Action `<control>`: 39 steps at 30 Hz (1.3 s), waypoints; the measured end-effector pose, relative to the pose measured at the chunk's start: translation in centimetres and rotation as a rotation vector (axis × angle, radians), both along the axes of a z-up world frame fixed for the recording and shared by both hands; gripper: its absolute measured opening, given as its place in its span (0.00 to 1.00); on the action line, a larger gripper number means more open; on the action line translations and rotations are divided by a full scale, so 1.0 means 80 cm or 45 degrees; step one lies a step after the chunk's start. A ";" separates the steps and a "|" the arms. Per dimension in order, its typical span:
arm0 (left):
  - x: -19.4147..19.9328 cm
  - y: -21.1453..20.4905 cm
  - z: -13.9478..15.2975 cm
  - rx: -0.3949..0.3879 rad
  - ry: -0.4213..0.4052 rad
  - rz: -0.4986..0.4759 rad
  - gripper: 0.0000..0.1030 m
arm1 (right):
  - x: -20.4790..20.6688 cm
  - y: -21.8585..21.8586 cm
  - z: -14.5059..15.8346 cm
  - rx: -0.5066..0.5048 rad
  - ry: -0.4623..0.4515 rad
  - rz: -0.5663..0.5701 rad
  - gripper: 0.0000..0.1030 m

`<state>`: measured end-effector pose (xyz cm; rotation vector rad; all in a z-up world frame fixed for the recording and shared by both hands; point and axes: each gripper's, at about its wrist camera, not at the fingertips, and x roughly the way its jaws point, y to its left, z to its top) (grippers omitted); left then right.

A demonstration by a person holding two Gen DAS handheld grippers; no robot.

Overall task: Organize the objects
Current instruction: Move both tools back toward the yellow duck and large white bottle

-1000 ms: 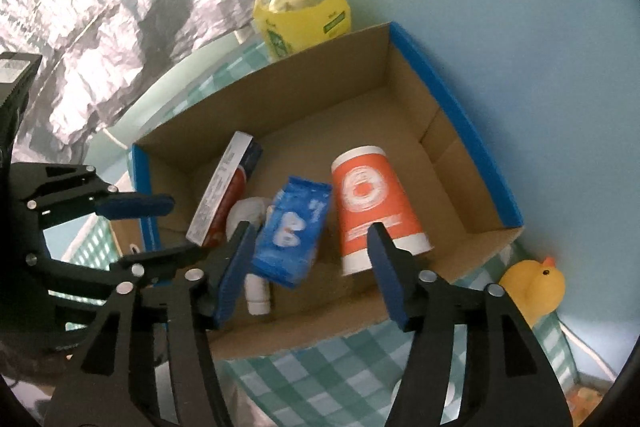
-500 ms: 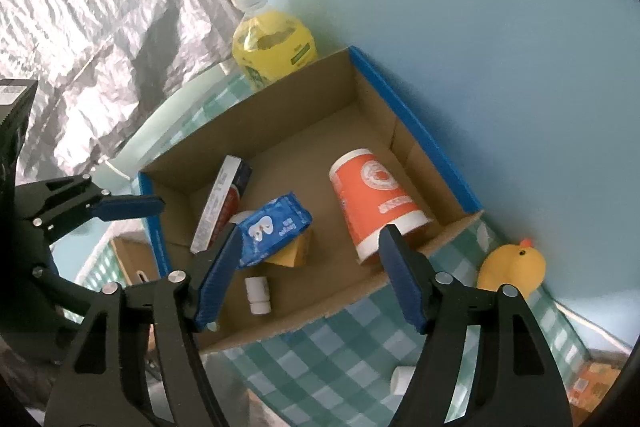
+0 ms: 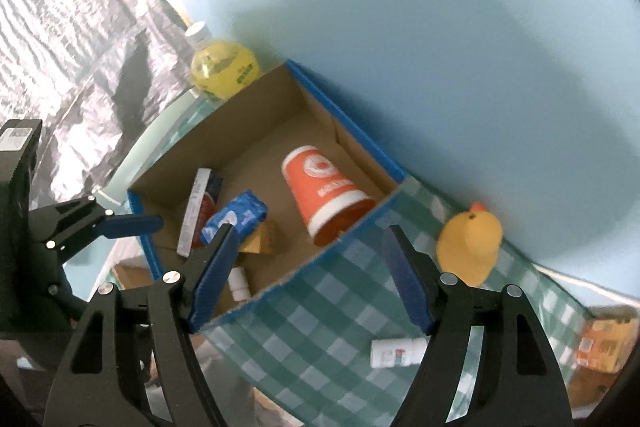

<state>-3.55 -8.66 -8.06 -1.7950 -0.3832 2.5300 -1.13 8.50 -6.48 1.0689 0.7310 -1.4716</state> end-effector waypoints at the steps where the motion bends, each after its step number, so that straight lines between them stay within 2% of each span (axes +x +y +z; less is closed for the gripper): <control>1: -0.002 0.004 0.002 -0.001 0.005 -0.015 0.76 | -0.003 0.004 0.000 0.000 0.002 -0.013 0.73; 14: -0.033 0.068 0.005 -0.022 0.007 -0.201 0.76 | -0.049 0.070 -0.015 0.061 0.020 -0.168 0.75; 26: -0.060 0.127 -0.019 -0.029 -0.034 -0.370 0.76 | -0.096 0.122 -0.046 0.136 0.030 -0.309 0.76; 32: -0.084 0.144 -0.036 -0.058 -0.018 -0.394 0.77 | -0.132 0.114 -0.078 0.163 0.071 -0.361 0.76; 39: -0.111 0.142 -0.056 -0.096 0.001 -0.366 0.77 | -0.161 0.082 -0.102 0.122 0.119 -0.354 0.76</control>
